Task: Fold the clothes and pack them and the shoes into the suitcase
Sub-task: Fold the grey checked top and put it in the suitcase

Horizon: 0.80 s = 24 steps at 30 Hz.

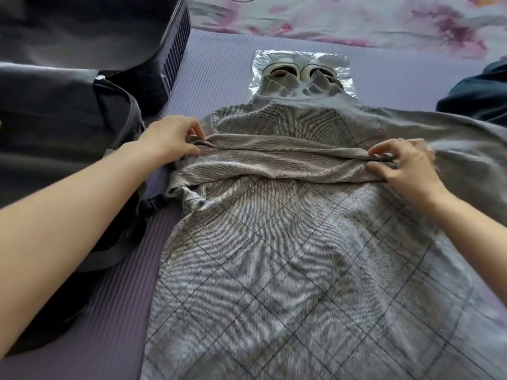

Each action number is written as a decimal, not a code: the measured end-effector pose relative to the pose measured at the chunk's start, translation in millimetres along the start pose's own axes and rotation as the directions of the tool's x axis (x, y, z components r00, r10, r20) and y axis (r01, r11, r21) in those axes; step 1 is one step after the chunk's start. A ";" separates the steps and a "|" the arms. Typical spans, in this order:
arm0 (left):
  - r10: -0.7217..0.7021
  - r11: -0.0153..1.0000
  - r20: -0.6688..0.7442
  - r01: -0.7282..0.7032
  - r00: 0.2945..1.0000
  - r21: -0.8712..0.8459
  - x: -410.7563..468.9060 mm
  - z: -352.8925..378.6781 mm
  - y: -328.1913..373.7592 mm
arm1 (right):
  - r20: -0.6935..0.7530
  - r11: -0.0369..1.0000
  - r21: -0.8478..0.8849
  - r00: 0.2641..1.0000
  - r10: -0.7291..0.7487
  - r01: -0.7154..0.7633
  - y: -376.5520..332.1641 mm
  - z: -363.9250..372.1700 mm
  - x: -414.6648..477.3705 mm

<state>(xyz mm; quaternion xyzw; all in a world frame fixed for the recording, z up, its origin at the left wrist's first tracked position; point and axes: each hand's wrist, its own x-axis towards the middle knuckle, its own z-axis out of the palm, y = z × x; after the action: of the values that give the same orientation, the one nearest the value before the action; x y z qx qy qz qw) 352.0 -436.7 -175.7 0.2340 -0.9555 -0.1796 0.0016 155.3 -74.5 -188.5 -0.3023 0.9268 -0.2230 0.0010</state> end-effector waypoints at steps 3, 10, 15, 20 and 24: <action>-0.012 0.999 -0.043 0.014 0.999 0.050 2.8 3.1 0.3 | 0.005 1.000 -0.023 1.000 -0.014 0.014 5.7 0.3 5.2; 0.002 0.994 -0.152 0.015 0.988 0.107 0.8 9.1 1.8 | -0.096 0.998 -0.017 0.994 0.057 -0.059 3.3 8.1 2.7; -0.099 0.995 -0.236 0.098 0.967 -0.018 3.6 12.6 6.5 | -0.108 0.946 0.281 0.974 0.200 -0.164 5.7 -0.3 8.5; -0.088 0.983 -0.024 0.083 0.996 -0.163 4.7 12.4 5.2 | -0.018 0.872 0.457 0.978 0.206 -0.175 -6.6 -19.4 22.0; 0.023 1.000 -0.015 -0.023 1.000 -0.020 -1.6 13.2 0.9 | 0.018 0.885 0.405 0.970 0.244 -0.230 -5.1 -19.5 34.3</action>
<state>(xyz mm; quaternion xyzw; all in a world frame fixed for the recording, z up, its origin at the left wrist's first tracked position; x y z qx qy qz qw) 351.9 -430.7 -187.6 0.2242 -0.9563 -0.1873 0.0132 127.5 -89.4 -164.3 -0.1764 0.8905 -0.4126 0.0752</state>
